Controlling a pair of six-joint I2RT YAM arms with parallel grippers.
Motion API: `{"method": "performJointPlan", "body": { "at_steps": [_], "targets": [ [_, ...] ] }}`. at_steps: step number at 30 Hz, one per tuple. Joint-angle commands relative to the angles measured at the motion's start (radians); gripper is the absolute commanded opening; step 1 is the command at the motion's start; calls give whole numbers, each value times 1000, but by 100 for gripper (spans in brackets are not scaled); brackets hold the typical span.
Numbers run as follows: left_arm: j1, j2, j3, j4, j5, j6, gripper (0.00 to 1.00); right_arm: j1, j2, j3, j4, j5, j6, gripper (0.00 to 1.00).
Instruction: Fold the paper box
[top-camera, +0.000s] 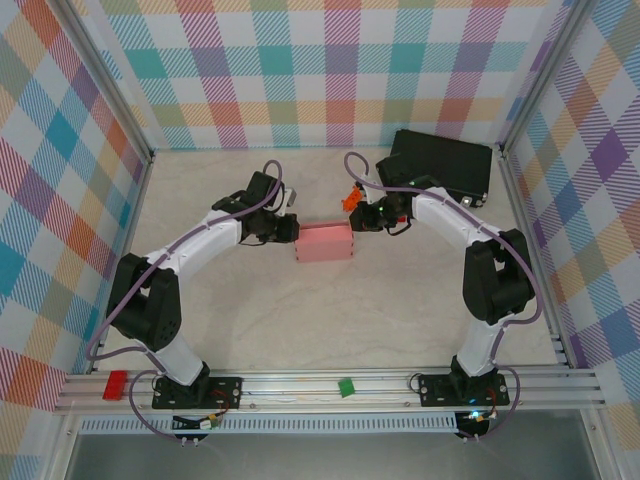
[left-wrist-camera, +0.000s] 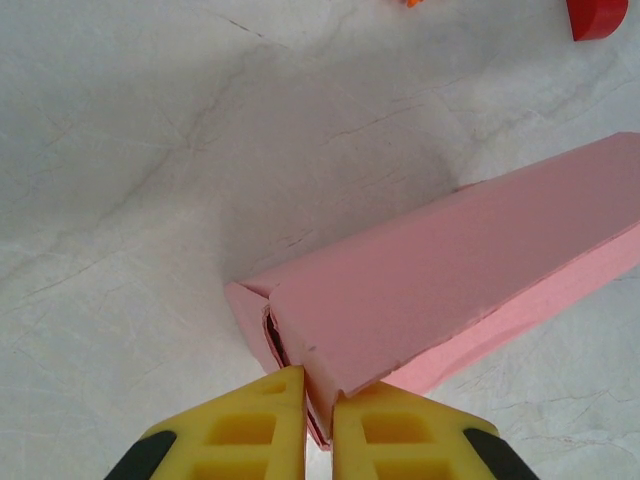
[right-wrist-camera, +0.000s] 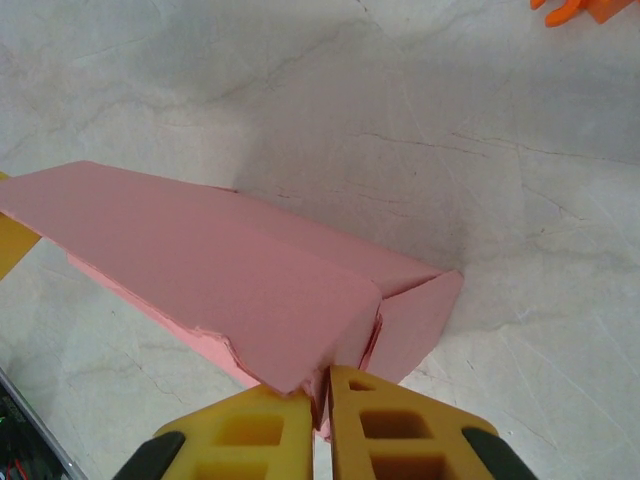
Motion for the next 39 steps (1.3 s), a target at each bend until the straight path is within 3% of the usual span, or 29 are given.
{"method": "performJointPlan", "body": {
  "at_steps": [1, 17, 31, 39],
  "targets": [
    [1, -25, -26, -14, 7, 21, 13, 20, 17, -22, -30, -16, -20, 13],
    [-10, -34, -28, -26, -10, 47, 15, 25, -8, -36, -32, 2, -23, 15],
    [-10, -51, -6, -33, -17, 60, 23, 25, -46, -36, -34, 23, -32, 26],
    [-10, -74, 5, -43, -29, 72, 35, 25, -74, -39, -34, 48, -37, 32]
  ]
}}
